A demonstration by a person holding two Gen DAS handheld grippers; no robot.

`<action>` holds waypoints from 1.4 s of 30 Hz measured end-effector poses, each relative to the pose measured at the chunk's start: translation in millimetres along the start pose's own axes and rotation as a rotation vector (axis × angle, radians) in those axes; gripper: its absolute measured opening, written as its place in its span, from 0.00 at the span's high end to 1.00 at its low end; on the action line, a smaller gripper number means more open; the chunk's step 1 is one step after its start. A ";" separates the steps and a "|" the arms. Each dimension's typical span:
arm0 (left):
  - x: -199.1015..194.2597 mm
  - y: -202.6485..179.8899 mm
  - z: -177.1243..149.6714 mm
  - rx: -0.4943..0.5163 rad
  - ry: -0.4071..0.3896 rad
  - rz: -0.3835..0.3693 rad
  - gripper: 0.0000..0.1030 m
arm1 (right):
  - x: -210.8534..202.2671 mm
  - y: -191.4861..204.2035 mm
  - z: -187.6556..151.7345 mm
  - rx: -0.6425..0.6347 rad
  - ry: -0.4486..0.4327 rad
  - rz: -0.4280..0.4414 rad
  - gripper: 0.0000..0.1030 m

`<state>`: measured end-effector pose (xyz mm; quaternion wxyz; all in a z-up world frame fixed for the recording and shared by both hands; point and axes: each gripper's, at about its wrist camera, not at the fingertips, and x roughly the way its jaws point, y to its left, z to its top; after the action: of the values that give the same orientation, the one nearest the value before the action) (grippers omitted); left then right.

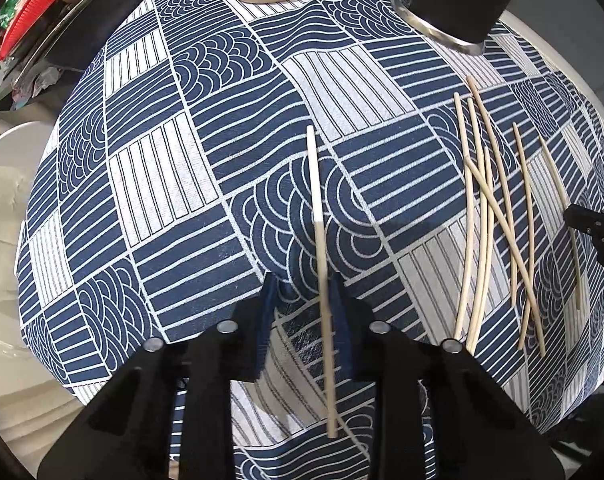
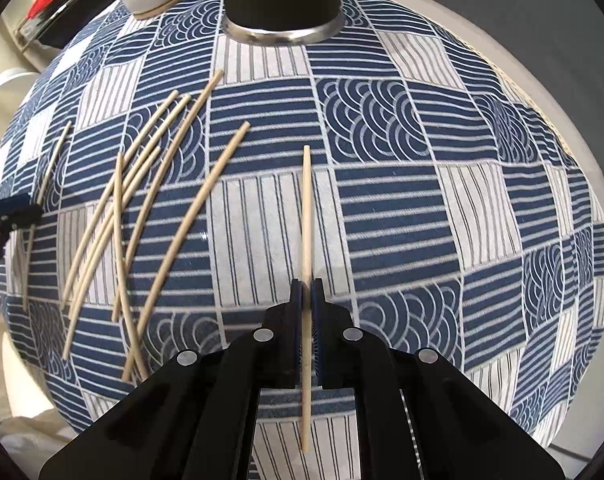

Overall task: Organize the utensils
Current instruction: 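Close the left and right grippers each on another wooden stick, then lift the held sticks and carry both tools over the black cup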

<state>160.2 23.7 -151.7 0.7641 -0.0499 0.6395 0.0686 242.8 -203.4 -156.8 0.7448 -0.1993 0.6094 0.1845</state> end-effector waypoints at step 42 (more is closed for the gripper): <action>-144.0 45.2 26.7 0.216 -0.312 0.170 0.95 | -145.2 -49.0 -92.0 0.374 -0.323 -0.157 0.95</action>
<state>153.6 66.7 -4.7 0.8462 0.0976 0.5191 0.0707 164.0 -297.8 -27.1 0.8685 -0.0729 0.4887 0.0396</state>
